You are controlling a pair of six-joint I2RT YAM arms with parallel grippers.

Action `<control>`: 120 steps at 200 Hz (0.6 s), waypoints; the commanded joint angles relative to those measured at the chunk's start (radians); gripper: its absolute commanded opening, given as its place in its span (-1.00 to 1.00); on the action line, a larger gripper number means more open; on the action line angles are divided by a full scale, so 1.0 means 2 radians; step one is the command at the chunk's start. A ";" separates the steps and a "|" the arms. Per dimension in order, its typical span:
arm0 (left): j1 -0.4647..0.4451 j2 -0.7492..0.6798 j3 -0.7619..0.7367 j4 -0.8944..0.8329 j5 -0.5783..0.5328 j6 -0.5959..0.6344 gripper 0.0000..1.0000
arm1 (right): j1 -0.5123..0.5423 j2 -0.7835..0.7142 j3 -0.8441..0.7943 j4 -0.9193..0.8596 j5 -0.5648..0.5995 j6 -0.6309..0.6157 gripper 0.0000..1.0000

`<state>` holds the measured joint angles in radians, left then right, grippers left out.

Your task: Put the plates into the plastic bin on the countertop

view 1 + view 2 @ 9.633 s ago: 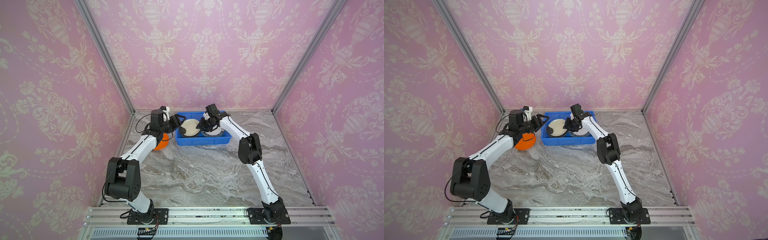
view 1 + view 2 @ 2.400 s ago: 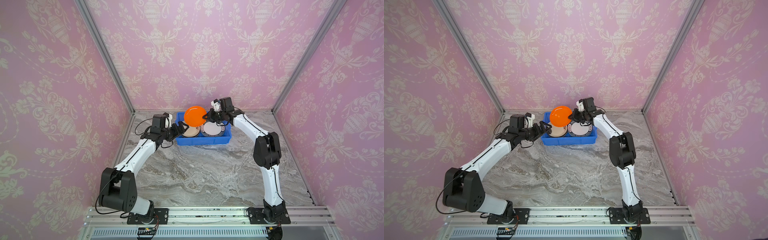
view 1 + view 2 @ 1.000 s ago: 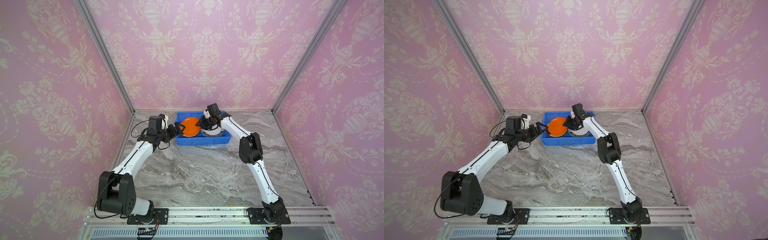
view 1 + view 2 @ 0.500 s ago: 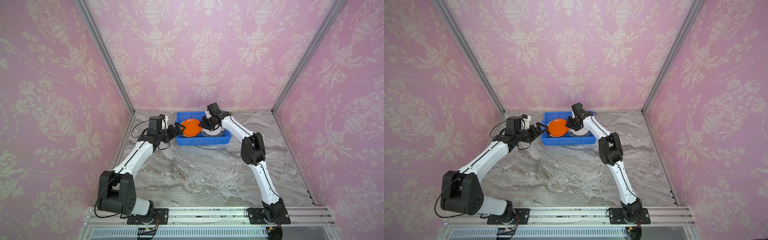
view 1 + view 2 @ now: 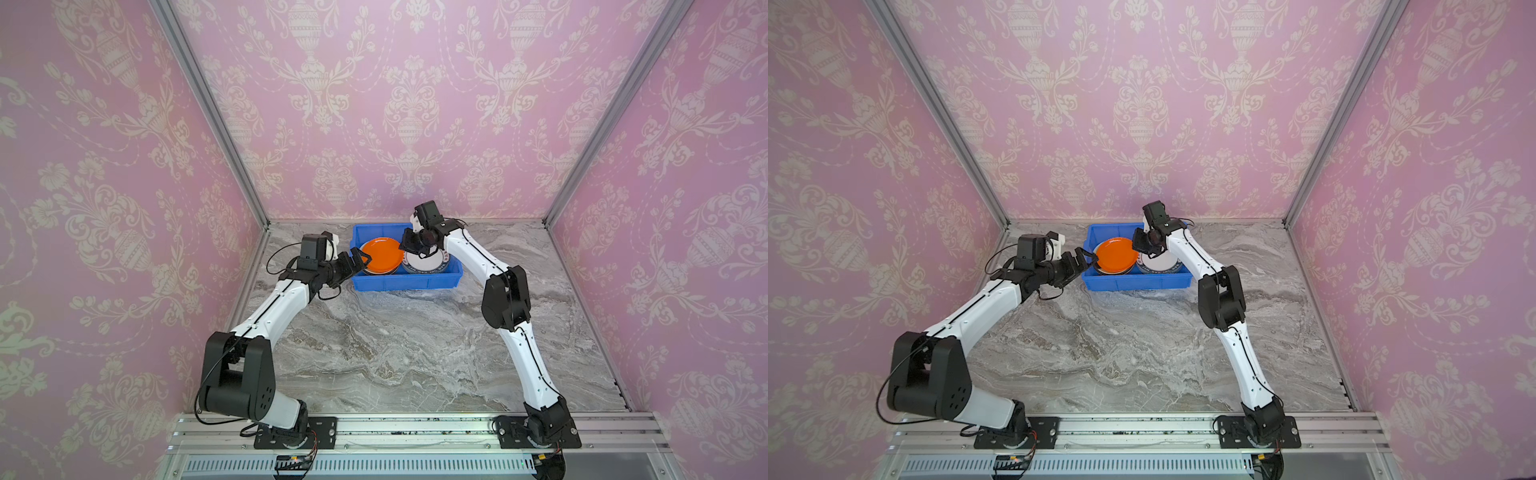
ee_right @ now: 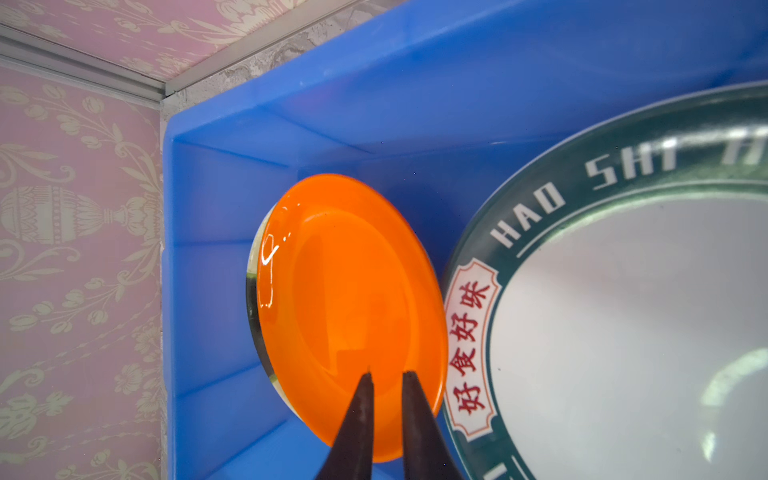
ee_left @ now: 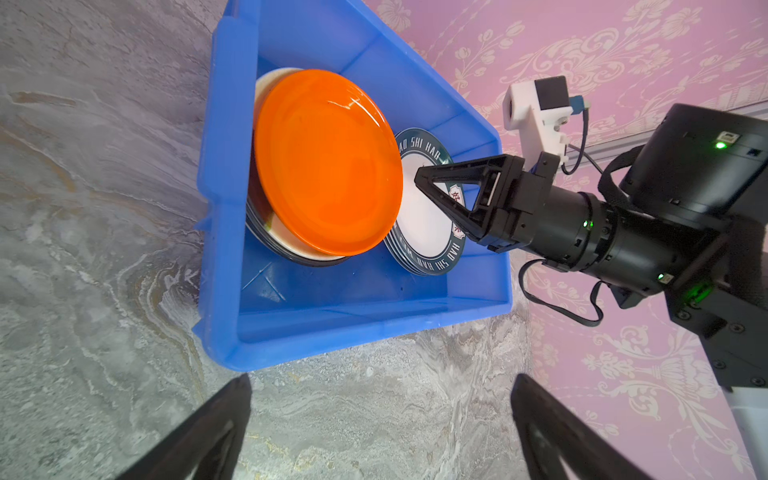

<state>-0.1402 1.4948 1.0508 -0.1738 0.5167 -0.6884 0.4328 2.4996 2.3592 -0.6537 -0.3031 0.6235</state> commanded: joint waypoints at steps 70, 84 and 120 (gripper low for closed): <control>0.004 0.017 0.012 0.002 -0.003 0.023 0.99 | 0.009 0.031 0.024 -0.029 0.005 -0.010 -0.71; 0.004 0.018 0.011 0.001 -0.003 0.024 0.99 | 0.010 0.036 0.028 -0.029 0.002 -0.010 -0.71; 0.004 0.020 0.010 0.000 -0.004 0.027 0.99 | 0.012 0.044 0.031 -0.025 -0.007 -0.008 -0.72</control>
<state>-0.1402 1.5208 1.0512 -0.1741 0.5167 -0.6678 0.4477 2.5504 2.3943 -0.6933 -0.2996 0.6235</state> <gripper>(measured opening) 0.992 0.143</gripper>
